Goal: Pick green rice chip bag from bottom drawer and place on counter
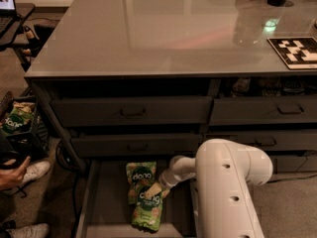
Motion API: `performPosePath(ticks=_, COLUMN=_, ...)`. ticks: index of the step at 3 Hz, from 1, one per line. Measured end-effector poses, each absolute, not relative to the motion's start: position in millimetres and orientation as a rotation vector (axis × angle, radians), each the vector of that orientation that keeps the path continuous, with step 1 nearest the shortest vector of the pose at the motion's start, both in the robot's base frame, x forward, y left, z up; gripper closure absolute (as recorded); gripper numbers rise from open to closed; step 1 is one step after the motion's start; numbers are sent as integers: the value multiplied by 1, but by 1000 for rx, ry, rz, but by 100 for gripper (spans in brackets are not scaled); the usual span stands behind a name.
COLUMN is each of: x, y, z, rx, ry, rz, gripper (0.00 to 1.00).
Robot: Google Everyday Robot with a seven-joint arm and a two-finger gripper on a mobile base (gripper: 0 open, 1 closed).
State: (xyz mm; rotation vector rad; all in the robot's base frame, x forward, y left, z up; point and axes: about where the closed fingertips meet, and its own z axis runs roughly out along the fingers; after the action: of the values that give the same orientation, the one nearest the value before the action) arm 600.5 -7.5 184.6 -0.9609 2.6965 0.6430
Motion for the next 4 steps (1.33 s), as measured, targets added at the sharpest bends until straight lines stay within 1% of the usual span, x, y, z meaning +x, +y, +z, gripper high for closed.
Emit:
performPosePath(ticks=2, x=601, y=0, z=159, rx=-1011, ry=2724, rz=652, gripper=0)
performPosePath(ticks=3, x=601, y=1, z=159, rx=-1011, ry=2724, rz=652, gripper=18)
performPosePath(ticks=4, x=601, y=1, z=159, rx=-1011, ry=2724, rz=652, gripper=41)
